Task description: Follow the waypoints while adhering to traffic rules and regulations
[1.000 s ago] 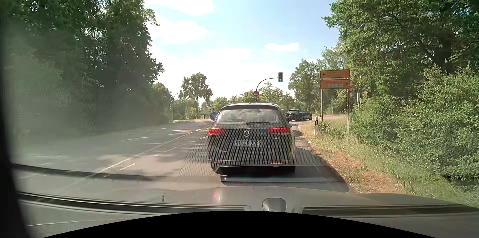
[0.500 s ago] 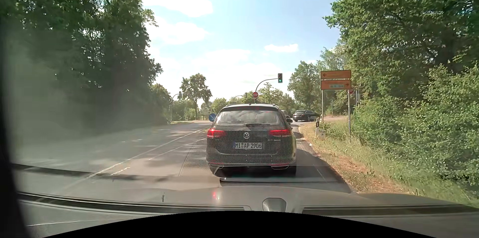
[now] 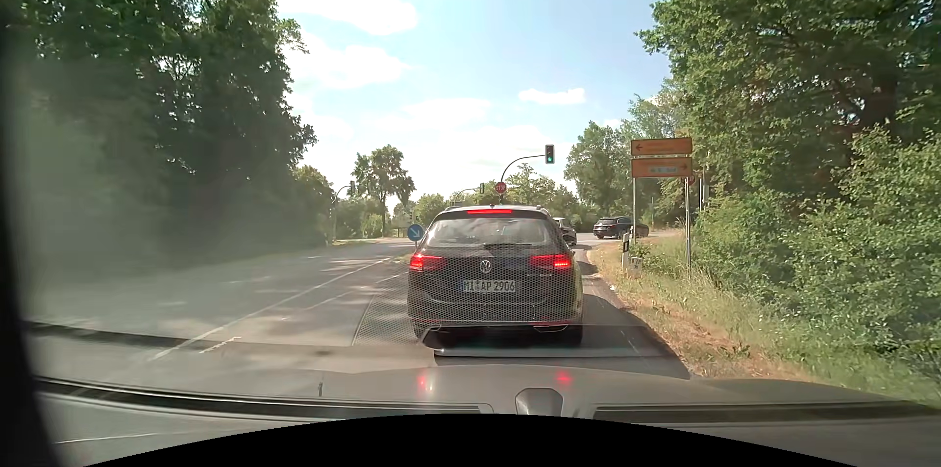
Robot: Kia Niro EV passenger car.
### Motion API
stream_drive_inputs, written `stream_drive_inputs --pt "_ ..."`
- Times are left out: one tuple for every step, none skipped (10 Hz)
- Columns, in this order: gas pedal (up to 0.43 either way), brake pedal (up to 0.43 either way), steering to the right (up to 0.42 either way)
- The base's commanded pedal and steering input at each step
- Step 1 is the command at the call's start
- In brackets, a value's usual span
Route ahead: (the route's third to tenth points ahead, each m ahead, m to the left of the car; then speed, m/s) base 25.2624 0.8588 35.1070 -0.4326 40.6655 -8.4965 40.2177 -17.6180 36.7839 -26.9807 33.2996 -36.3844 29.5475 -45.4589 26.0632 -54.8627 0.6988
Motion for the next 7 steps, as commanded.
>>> stream_drive_inputs --pt "0.0 0.006 0.031" --pt "0.0 0.006 0.031" --pt "0.0 0.055 0.031" --pt "0.0 0.104 0.031" --pt "0.0 0.116 0.031" --pt "0.0 0.146 0.031" --pt "0.0 0.171 0.031"
